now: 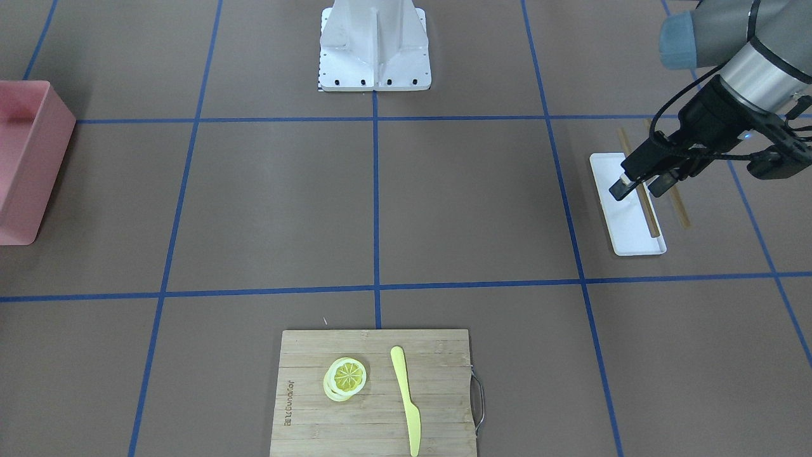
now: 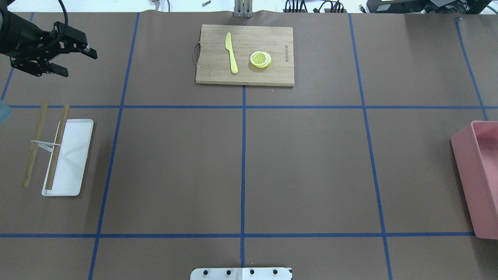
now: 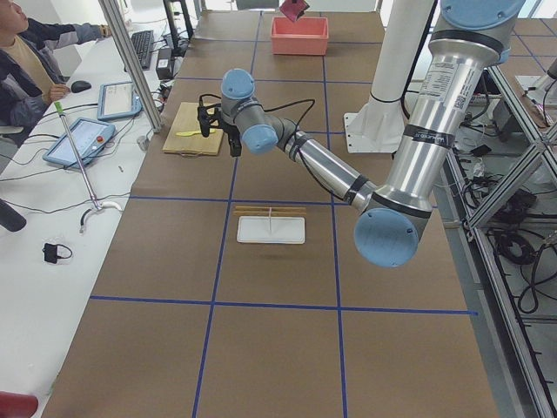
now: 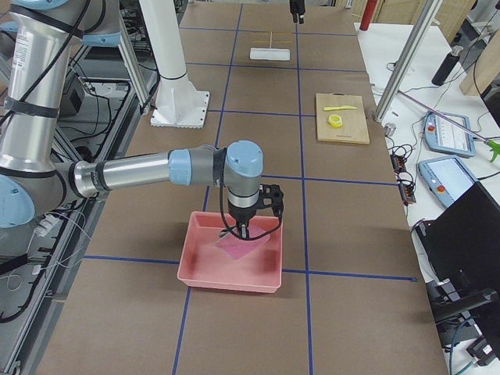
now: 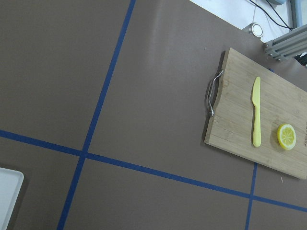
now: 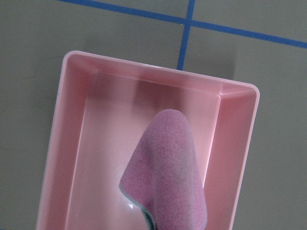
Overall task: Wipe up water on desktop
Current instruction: 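Carry the cloth into the pink bin with the right gripper and release it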
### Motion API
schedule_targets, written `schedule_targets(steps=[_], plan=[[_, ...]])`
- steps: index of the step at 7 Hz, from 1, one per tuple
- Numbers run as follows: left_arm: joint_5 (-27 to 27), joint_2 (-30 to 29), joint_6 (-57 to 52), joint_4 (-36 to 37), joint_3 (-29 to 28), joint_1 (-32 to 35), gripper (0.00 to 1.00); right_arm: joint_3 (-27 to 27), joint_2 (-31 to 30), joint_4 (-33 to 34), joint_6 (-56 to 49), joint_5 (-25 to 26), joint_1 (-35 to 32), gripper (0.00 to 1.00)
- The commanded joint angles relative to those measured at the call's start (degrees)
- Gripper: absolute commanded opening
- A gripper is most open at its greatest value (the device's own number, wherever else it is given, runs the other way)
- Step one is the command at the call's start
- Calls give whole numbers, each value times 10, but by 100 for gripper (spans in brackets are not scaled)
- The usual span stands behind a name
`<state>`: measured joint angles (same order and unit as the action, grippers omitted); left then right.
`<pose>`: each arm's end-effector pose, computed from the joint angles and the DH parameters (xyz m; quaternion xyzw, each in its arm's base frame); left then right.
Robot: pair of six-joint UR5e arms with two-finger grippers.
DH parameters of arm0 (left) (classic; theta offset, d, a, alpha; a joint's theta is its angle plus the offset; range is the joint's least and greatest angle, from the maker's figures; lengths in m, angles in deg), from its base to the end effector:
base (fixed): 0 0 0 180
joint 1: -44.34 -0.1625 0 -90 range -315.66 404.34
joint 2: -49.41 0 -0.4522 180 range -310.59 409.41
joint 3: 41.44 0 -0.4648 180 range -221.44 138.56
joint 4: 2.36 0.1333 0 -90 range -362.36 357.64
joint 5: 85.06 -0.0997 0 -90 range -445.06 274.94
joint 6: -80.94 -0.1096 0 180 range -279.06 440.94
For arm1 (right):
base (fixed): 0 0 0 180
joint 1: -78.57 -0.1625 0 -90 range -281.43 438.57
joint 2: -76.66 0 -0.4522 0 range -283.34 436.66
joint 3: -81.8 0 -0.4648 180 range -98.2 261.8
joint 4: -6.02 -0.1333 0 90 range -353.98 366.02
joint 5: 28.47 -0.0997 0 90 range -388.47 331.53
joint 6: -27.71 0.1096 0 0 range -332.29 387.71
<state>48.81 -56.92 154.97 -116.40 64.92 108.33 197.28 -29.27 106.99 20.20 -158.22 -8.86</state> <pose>0.2287 -0.5995 0.3054 0.0313 0.5489 -0.1700 0.8178 0.0438 -0.4342 0.6069 0.0030 -0.3401 -0.0784 0.9371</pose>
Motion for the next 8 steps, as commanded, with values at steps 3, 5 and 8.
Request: schedule_targets(steps=[3, 5, 8], plan=[[-4, 90, -147, -55, -7, 2, 98, -17, 11, 2, -4, -29, -3, 100], [0, 196, -404, -51, -12, 72, 98, -24, 30, 1, 0, -38, -2, 100], [-9, 239, -585, 48, -14, 145, 98, -28, 56, 0, -1, -32, -2, 100]])
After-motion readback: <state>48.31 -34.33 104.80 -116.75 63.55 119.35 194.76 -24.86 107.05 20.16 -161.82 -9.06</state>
